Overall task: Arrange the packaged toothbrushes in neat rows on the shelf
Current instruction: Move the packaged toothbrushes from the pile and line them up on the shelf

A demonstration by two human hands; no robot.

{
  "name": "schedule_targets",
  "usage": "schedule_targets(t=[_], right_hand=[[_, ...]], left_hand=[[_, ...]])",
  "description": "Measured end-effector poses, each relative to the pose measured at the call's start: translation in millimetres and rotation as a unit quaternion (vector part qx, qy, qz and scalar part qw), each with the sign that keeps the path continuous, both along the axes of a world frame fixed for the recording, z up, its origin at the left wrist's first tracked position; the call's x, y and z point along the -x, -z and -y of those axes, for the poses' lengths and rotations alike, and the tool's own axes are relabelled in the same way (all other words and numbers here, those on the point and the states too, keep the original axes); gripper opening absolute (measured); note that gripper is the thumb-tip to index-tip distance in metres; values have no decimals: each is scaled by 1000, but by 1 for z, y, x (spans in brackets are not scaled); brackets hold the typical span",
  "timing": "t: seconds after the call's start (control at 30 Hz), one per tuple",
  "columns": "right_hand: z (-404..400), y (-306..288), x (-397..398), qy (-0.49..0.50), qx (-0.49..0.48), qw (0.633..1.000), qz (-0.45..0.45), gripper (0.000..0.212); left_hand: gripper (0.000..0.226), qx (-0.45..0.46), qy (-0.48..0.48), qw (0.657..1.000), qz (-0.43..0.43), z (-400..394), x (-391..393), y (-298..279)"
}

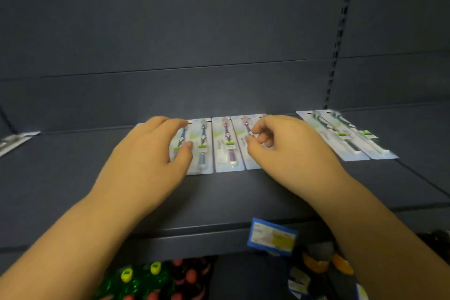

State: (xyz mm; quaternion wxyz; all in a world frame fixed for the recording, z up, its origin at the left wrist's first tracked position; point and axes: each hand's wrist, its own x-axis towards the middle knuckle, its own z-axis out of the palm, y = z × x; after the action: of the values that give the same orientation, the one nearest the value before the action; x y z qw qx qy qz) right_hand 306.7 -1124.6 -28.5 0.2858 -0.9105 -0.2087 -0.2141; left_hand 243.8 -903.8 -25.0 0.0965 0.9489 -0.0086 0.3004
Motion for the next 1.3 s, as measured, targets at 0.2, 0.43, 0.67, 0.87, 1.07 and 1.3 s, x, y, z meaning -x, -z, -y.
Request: schedule_targets(t=[0.2, 0.43, 0.67, 0.87, 1.07, 1.3], right_hand=[[-94, -14, 50, -58, 27, 997, 38, 16], [-240, -14, 113, -134, 3, 990, 48, 18], [-375, -10, 181, -181, 17, 981, 66, 20], [-474, -1, 226, -249, 53, 965, 56, 22], [-559, 3, 246, -296, 52, 952, 64, 26], [-660, 14, 248, -325, 23, 943, 66, 29]], left_hand=[[46, -1, -117, 993, 16, -95, 77, -4], [43, 0, -188, 982, 20, -217, 176, -8], [45, -11, -281, 960, 4, -350, 282, 3], [47, 14, -323, 946, 1, -424, 349, 8], [40, 22, -371, 928, 3, -492, 388, 16], [40, 21, -394, 919, 11, -569, 383, 21]])
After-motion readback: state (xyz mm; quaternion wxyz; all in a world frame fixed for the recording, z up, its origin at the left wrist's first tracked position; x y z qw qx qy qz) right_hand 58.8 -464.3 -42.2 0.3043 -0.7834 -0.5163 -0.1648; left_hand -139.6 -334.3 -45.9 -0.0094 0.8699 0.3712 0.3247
